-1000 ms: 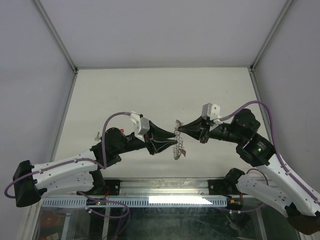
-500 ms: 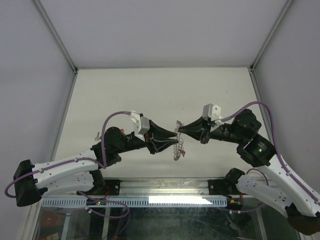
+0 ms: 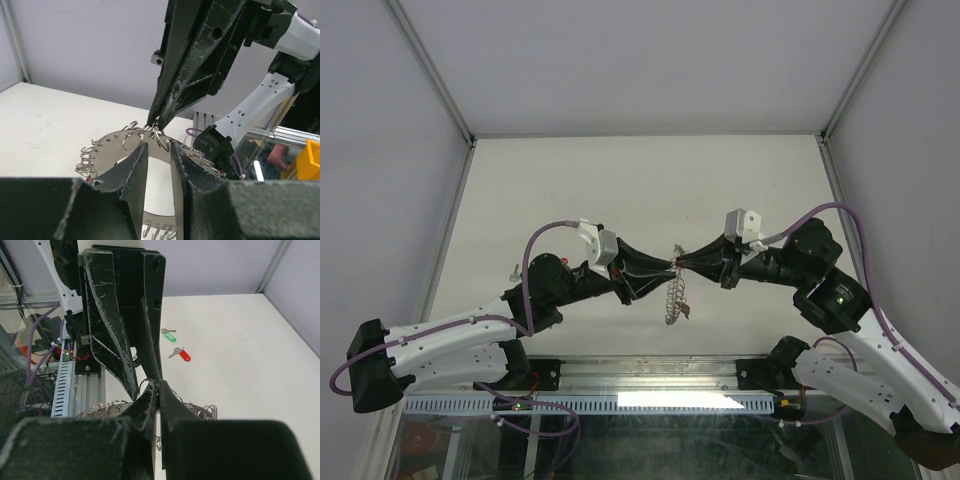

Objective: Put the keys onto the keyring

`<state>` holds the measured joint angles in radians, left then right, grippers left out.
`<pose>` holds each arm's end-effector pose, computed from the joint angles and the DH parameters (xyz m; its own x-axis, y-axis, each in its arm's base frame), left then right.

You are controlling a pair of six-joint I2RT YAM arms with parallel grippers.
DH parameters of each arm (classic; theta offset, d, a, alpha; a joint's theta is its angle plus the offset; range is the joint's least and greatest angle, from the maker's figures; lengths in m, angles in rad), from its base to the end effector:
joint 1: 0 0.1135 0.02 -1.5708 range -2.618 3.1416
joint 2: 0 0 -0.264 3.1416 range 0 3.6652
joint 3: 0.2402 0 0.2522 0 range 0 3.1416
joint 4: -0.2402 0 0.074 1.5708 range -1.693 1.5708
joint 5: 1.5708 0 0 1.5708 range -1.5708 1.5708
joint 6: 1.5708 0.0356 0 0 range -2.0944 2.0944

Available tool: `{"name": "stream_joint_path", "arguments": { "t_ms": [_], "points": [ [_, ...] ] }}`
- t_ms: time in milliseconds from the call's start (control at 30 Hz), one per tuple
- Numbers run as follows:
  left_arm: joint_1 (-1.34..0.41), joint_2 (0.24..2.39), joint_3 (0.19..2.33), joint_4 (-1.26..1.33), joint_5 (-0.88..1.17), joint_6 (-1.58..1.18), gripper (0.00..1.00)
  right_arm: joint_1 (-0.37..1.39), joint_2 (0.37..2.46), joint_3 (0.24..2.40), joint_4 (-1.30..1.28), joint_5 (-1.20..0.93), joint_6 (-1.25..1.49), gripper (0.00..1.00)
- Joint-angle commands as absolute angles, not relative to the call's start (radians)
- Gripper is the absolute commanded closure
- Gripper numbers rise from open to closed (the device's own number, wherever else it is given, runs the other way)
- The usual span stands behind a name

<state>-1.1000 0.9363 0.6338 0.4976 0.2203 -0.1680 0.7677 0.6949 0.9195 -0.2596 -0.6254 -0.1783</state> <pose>0.0937 -0.2013 0.3315 -0.0750 -0.2124 -0.9743 0.9680 0.2191 -0.1223 0.0902 0.1160 0.3920 0.1497 -0.0553 -0.9872 -0.9729 0.1699 -0.1571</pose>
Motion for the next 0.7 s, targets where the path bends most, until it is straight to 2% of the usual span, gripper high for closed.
{"name": "stream_joint_path", "arguments": {
  "t_ms": [0,100,467,667],
  "points": [
    [-1.101,0.931,0.677,0.543,0.175,-0.168,0.77,0.766,0.684,0.933,-0.195,-0.652,-0.178,1.0],
    [-1.101,0.935,0.679,0.542,0.167,-0.17,0.77,0.765,0.683,0.934,-0.198,-0.66,-0.177,1.0],
    [-1.101,0.943,0.687,0.54,0.169,-0.172,0.68,0.765,0.686,0.934,-0.203,-0.668,-0.172,1.0],
    [-1.101,0.949,0.694,0.538,0.172,-0.173,0.71,0.765,0.688,0.933,-0.204,-0.672,-0.169,1.0]
  ]
}}
